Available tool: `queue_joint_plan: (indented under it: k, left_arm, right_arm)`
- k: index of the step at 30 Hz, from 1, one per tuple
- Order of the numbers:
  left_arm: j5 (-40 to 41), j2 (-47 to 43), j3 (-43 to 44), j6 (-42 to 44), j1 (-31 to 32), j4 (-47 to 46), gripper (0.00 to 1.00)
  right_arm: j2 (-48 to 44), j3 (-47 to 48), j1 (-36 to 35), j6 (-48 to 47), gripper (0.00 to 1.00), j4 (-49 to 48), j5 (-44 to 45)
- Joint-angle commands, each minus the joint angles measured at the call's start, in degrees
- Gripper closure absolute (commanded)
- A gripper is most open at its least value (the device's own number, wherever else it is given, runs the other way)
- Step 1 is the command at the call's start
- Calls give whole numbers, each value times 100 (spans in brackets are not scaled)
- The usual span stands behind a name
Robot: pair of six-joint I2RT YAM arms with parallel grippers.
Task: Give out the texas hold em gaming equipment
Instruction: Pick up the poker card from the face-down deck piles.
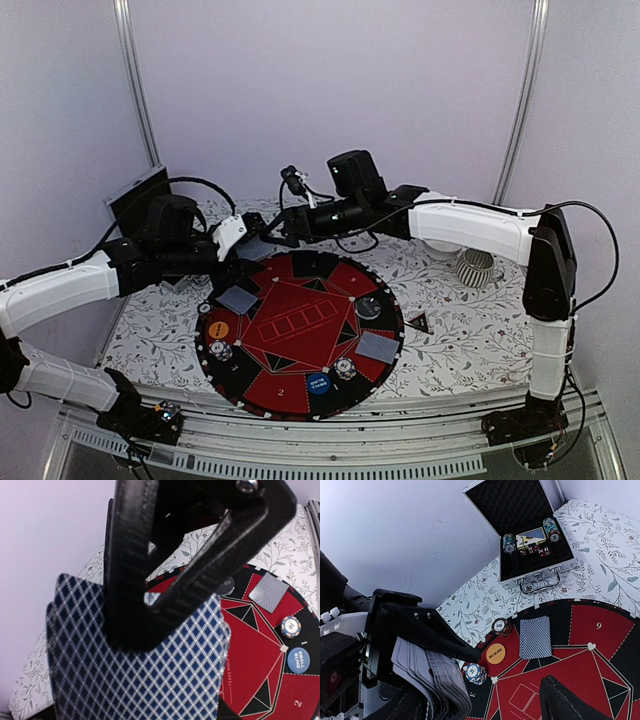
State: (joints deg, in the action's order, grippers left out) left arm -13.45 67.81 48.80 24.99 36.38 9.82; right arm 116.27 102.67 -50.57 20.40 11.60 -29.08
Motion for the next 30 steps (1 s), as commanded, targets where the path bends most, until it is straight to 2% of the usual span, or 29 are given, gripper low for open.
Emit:
queue_joint_plan:
  k: [1,8,13,24,26,29,30]
  left_arm:
    - [53,-145,-28,-47,53,-190,56]
    - [101,-120,-27,-64,53,-183,56]
    - [149,-127,-28,-59,53,-171,56]
    - [192,-129,-50,-60,53,-165,56]
    - [189,-133,-53,-64,53,-164,56]
    - [169,-128,-46,-70,49,-160,56]
    - [168,-132,-41,-73,54,-163,56]
  right_arm:
    - [-282,-22,40,-74,26,89,130]
    - [-233,131,-28,-54,51,158,-94]
    - [-254,225,-26,-105,63,337,61]
    - [-324,498,-53,-367,60,853,490]
    - [-352,548,-78,-441,54,840,290]
    - [-298,577,-105,-555,29,594,-375]
    - [-241,624,-113,-542,26,558,-426]
